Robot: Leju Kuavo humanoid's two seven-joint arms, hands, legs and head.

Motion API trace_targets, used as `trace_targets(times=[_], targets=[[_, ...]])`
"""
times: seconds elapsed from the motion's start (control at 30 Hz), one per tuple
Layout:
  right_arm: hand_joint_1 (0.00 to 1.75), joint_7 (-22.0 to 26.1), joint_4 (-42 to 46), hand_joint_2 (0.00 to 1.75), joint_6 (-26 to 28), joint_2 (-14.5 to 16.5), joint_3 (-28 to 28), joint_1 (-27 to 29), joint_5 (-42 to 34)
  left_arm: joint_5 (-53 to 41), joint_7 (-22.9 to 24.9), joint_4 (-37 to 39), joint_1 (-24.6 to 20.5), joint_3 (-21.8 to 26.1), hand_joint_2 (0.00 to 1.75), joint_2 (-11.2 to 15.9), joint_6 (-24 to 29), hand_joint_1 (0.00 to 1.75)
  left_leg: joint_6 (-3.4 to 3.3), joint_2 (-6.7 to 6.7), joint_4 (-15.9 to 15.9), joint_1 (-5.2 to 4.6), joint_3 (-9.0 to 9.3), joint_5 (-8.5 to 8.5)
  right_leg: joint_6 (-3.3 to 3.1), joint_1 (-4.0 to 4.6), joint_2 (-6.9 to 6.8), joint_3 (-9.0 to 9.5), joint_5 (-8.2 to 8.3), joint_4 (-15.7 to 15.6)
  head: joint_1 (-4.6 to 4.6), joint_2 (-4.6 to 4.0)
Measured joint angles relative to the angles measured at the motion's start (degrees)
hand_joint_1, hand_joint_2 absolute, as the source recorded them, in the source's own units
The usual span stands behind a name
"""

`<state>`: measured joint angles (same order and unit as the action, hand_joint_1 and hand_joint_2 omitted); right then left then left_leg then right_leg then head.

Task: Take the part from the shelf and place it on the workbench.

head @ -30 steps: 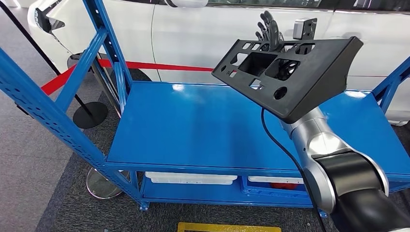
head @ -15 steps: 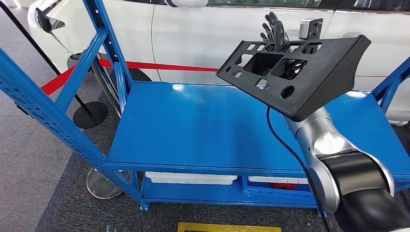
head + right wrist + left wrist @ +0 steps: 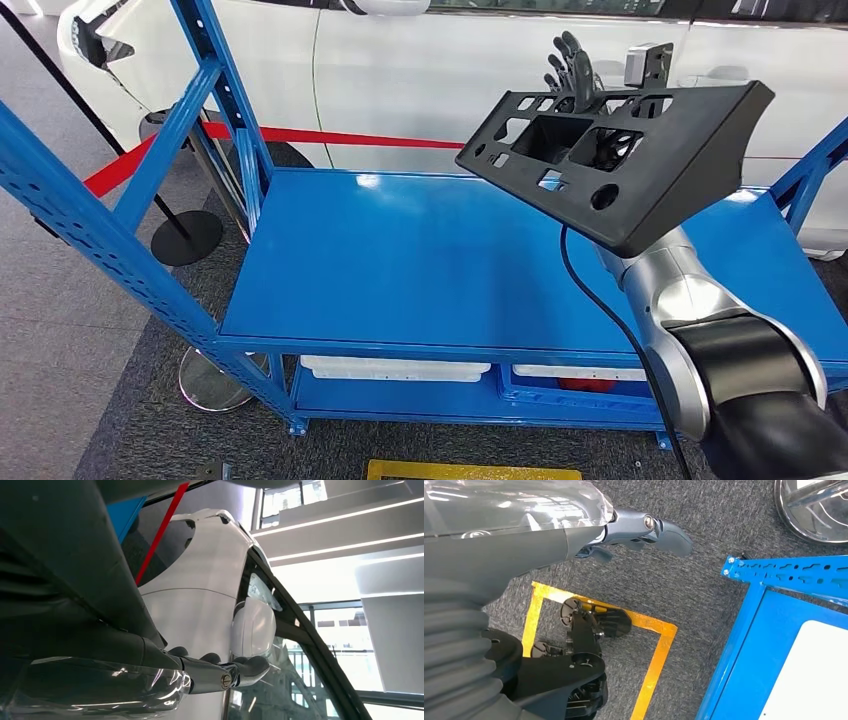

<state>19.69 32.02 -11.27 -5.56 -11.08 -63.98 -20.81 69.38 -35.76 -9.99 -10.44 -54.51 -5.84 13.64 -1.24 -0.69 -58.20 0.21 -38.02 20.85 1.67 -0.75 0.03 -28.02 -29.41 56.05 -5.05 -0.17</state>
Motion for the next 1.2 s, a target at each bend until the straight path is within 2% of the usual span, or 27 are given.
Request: trace_targets(times=[0.1,0.13,0.23,0.27,0.6,1.03,1.2], targets=[[0.0,0.39,0.0,1.75,-0.95,-0.09,-0.52,0.0,-0.57,-0.29,0.0,-0.02,0.0,0.01,1.75,0.0,0.06,0.0,0.0,0.0,0.0,0.0,0.0,0.0,0.0,0.0,0.0,0.0,0.0,0.0,0.0,0.0],[0.1,0.61,0.0,1.75,-1.29,-0.09,-0.73,-0.01,-0.7,-0.31,0.0,-0.02,0.0,0.02,1.75,0.0,0.06,0.0,0.0,0.0,0.0,0.0,0.0,0.0,0.0,0.0,0.0,0.0,0.0,0.0,0.0,0.0],[1.41,1.38,0.0,1.75,-2.5,-0.09,-1.42,-0.05,-0.99,-0.29,-0.12,-0.02,0.0,0.12,1.75,0.0,0.08,0.0,0.0,0.0,0.01,0.0,0.0,0.0,0.0,0.01,0.0,0.02,0.0,0.0,0.0,0.0],[1.75,1.69,0.01,1.75,-2.87,-0.07,-1.7,-0.08,-1.01,-0.29,-0.21,-0.02,0.01,0.21,1.75,0.0,0.09,0.0,0.0,0.0,0.01,0.0,0.0,0.0,0.0,0.01,0.0,0.02,0.0,0.0,0.0,0.0],[1.75,4.06,1.0,1.75,-3.02,0.53,-3.62,-0.07,-0.62,-0.32,-0.8,-0.02,0.12,1.87,1.75,0.0,0.06,0.0,0.0,-0.03,0.01,0.0,-0.01,0.0,0.0,0.01,-0.01,0.03,0.0,0.01,0.0,0.0],[1.75,4.71,2.18,1.75,-2.96,0.66,-4.33,0.15,-0.17,-0.59,-0.8,-0.02,0.2,2.67,1.75,0.0,-0.02,0.0,0.0,-0.03,0.01,0.0,-0.01,0.0,0.0,0.01,-0.02,0.02,0.0,0.01,0.0,0.0],[1.75,4.77,2.91,1.75,-1.25,0.68,-4.33,0.33,-0.46,-1.26,-0.62,-0.02,0.24,2.87,1.75,0.0,0.01,0.0,0.0,-0.04,0.01,0.0,-0.02,0.0,0.0,0.01,-0.02,0.02,0.0,0.01,0.0,0.0]])
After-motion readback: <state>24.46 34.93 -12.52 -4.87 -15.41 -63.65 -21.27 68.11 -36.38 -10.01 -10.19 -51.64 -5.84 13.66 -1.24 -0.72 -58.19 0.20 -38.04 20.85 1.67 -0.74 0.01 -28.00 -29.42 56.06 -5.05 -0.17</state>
